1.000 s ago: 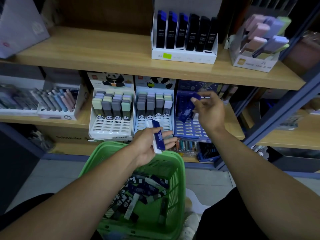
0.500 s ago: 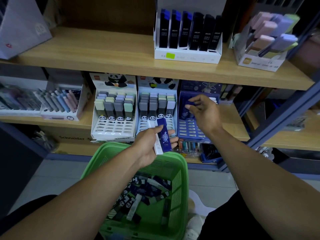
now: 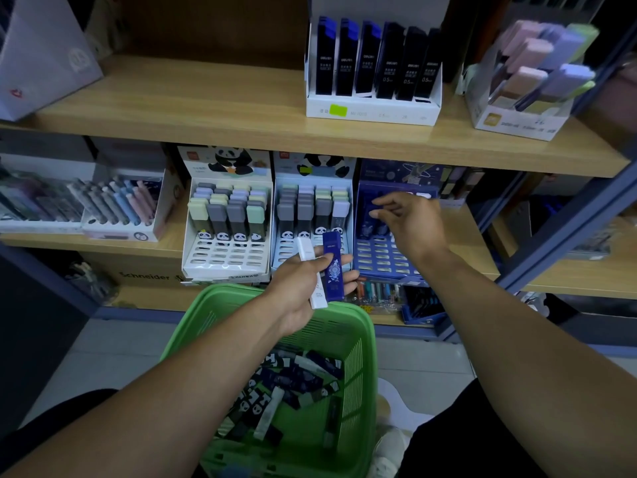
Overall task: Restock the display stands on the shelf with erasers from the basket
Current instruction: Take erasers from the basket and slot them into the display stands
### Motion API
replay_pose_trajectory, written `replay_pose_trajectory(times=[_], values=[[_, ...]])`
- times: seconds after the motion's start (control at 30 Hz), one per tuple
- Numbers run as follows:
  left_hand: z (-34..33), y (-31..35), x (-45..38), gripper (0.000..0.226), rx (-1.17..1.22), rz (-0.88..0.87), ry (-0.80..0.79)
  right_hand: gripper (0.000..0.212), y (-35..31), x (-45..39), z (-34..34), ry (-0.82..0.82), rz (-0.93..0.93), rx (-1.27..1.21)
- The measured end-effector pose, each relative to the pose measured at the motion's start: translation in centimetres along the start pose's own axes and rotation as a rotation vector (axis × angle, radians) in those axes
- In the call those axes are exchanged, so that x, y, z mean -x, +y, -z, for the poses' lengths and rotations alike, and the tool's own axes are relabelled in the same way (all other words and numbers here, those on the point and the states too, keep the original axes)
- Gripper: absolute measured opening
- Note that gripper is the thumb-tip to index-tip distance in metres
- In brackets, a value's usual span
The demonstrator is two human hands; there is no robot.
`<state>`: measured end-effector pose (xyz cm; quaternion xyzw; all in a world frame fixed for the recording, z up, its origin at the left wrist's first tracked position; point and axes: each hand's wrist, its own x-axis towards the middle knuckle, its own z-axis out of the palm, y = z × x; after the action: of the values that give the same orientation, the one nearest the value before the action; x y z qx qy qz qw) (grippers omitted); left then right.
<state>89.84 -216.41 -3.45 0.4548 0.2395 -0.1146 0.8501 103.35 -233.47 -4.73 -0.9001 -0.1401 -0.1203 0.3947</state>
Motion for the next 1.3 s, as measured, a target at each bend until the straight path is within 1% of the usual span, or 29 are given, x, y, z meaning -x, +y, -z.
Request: replay_pose_trajectory(times=[0.13,0.27,0.37,0.43,0.5,0.57,0.6,0.7,0.73,0.87,0.9,0.97,1.0,1.03,1.1,1.17,1.2,1.3], values=[[0.0,-0.1,0.1,0.031,-0.009,-0.021,-0.009,0.016,0.1,-0.4,0.0,0.015,-0.045,0.008],[0.1,-0.1,0.0,0.028,-0.021,-0.028,-0.018,0.015,0.0,-0.5,0.1,-0.016,-0.039,0.145],[0.1,-0.2,0.0,0.028,-0.024,-0.024,-0.018,0.016,0.1,-0.3,0.1,-0.040,-0.043,0.188],[0.1,-0.2,-0.1,0.028,-0.019,-0.019,-0.023,0.020,-0.3,0.0,0.4,-0.039,-0.021,0.255],[0.1,-0.2,-0.2,0.028,-0.013,-0.018,-0.025,0.024,-1.1,0.3,0.8,0.010,0.026,0.323],[-0.1,-0.1,-0.3,0.029,-0.012,-0.024,-0.022,0.023,-2.4,0.8,1.1,0.041,0.041,0.217],[-0.1,-0.1,-0.4,0.029,-0.014,-0.031,-0.019,0.020,-3.1,1.2,1.1,-0.005,0.029,0.110],[-0.4,-0.2,-0.5,0.027,-0.025,-0.047,-0.011,0.013,-4.6,3.0,0.7,-0.313,-0.101,-0.198],[-0.4,-0.3,-0.6,0.025,-0.032,-0.048,-0.010,0.013,-4.8,3.6,0.5,-0.378,-0.152,-0.269],[-0.6,-0.6,-0.7,0.021,-0.060,-0.035,-0.016,0.018,-4.5,3.8,0.6,-0.415,-0.309,-0.418],[-0.7,-0.6,-0.6,0.022,-0.063,-0.017,-0.025,0.019,-4.4,3.7,0.8,-0.435,-0.359,-0.448],[-0.8,-0.6,-0.6,0.033,-0.033,0.044,-0.034,0.017,-4.1,3.4,1.4,-0.463,-0.441,-0.505],[-0.8,-0.6,-0.6,0.037,-0.002,0.071,-0.026,0.015,-4.0,3.3,1.7,-0.437,-0.470,-0.538],[-0.7,-0.7,-0.6,0.038,0.023,0.084,-0.015,0.013,-3.8,3.1,2.0,-0.377,-0.492,-0.576],[-0.6,-0.7,-0.6,0.034,0.023,0.073,0.016,0.009,-3.2,2.8,2.7,-0.192,-0.494,-0.619],[-0.5,-0.8,-0.7,0.029,-0.002,0.067,0.035,0.008,-2.1,2.5,3.3,-0.037,-0.440,-0.561],[-0.5,-0.9,-0.7,0.027,-0.029,0.078,0.039,0.008,-1.5,2.4,3.4,0.011,-0.405,-0.525],[-0.3,-1.1,-0.7,0.026,-0.135,0.095,0.037,0.011,-0.1,2.3,3.5,0.092,-0.308,-0.413]])
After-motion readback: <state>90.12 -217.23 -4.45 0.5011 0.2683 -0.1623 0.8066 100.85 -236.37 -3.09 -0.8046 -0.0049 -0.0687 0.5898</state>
